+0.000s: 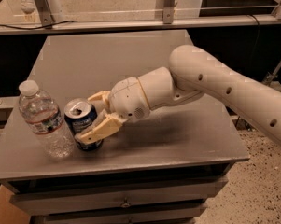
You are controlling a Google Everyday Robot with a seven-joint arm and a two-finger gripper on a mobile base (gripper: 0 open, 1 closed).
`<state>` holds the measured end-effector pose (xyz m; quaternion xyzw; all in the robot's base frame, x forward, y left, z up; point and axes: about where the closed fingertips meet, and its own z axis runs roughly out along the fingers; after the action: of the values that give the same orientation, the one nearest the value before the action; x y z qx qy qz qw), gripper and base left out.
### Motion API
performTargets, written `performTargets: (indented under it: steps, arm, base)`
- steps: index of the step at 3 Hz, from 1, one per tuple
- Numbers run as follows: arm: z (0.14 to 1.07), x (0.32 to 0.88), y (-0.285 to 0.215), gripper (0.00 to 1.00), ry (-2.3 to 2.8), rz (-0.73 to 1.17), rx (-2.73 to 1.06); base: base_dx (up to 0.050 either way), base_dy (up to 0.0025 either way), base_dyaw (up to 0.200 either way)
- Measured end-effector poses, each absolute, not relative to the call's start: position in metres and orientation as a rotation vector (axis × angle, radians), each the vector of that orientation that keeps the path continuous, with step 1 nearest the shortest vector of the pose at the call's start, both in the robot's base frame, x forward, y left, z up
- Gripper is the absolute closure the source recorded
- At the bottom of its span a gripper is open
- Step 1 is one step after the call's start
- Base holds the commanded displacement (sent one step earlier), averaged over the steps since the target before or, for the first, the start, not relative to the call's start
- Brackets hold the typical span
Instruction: Move pepsi can near water bottle
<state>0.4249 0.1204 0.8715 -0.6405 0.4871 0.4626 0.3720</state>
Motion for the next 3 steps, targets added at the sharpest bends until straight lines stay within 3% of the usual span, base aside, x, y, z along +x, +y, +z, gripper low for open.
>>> performTargets:
  steps: [2, 3]
  arm:
    - [0.8711, 0.4187, 0.1146, 0.12, 1.237, 1.176, -1.669]
    - [0.8736, 0.4173, 0.1117, 0.0, 1.233, 1.168, -1.673]
  base:
    - [0.0, 0.0, 0.0]
    - [0.0, 0.0, 0.0]
